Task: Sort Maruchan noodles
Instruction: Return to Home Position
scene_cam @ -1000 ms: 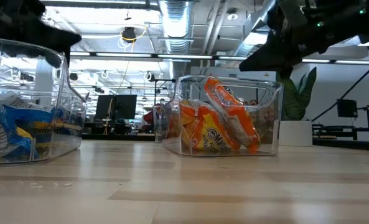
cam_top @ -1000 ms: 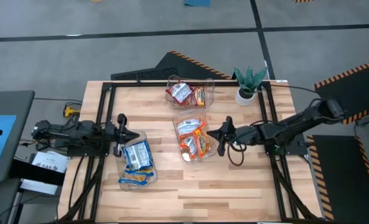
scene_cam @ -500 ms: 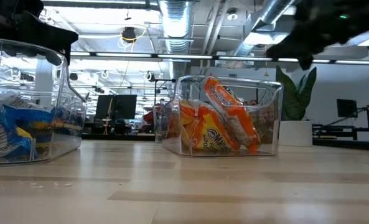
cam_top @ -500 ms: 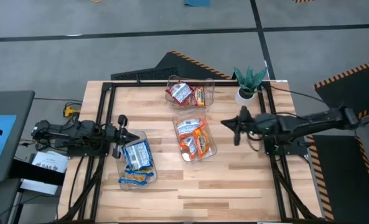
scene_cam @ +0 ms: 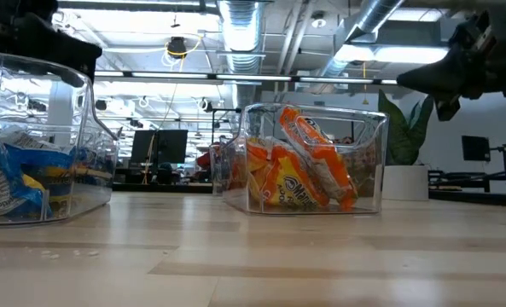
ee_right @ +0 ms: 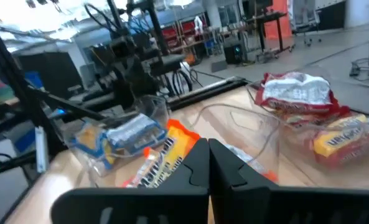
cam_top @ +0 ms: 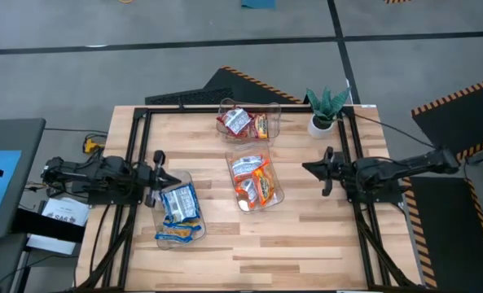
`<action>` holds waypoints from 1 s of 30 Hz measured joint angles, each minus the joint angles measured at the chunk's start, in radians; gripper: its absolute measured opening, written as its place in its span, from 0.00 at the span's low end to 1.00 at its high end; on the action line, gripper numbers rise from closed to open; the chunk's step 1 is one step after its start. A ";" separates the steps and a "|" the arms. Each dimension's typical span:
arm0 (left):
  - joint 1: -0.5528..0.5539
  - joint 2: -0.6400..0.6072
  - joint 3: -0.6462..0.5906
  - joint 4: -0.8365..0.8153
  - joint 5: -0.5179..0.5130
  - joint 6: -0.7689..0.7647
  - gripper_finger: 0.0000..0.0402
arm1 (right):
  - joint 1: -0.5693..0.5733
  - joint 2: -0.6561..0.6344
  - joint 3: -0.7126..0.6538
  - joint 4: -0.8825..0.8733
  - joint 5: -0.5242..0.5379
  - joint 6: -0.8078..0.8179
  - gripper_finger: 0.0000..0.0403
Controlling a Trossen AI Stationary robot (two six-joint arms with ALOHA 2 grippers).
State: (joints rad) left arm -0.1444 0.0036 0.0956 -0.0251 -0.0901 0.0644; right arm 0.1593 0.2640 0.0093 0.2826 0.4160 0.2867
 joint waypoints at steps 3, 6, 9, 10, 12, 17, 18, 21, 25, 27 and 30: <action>0.000 0.000 -0.020 -0.010 0.024 0.003 0.00 | 0.000 -0.044 0.000 -0.039 -0.014 -0.016 0.03; 0.000 0.001 -0.071 0.014 0.033 -0.013 0.00 | 0.000 -0.077 0.000 -0.107 -0.021 -0.012 0.04; 0.002 0.009 -0.084 0.086 0.053 -0.003 0.00 | 0.001 -0.098 0.000 -0.168 -0.022 0.016 0.04; 0.002 0.007 -0.084 0.084 0.051 0.000 0.00 | 0.003 -0.101 0.000 -0.184 -0.022 0.018 0.04; 0.002 0.008 -0.084 0.079 0.041 0.015 0.00 | 0.004 -0.107 0.000 -0.201 -0.022 0.018 0.04; 0.002 0.007 -0.085 0.060 0.038 0.061 0.00 | 0.004 -0.108 0.002 -0.217 -0.023 0.019 0.04; 0.002 0.008 -0.085 0.060 0.024 0.069 0.00 | 0.004 -0.107 0.002 -0.218 -0.023 0.018 0.04; 0.002 0.025 -0.085 0.082 -0.067 0.076 0.00 | 0.003 -0.107 0.002 -0.220 -0.023 0.019 0.06; 0.002 0.038 -0.086 0.083 -0.086 0.059 0.00 | 0.003 -0.107 0.002 -0.222 -0.023 0.019 0.08; 0.002 0.043 -0.086 0.083 -0.083 0.069 0.00 | 0.003 -0.107 0.002 -0.223 -0.023 0.019 0.09; 0.002 0.047 -0.087 0.083 -0.083 0.091 0.00 | 0.003 -0.107 0.002 -0.223 -0.023 0.019 0.09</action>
State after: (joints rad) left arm -0.1421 0.0502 0.0090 0.0582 -0.1726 0.1554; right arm 0.1623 0.1566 0.0109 0.0593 0.3931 0.3058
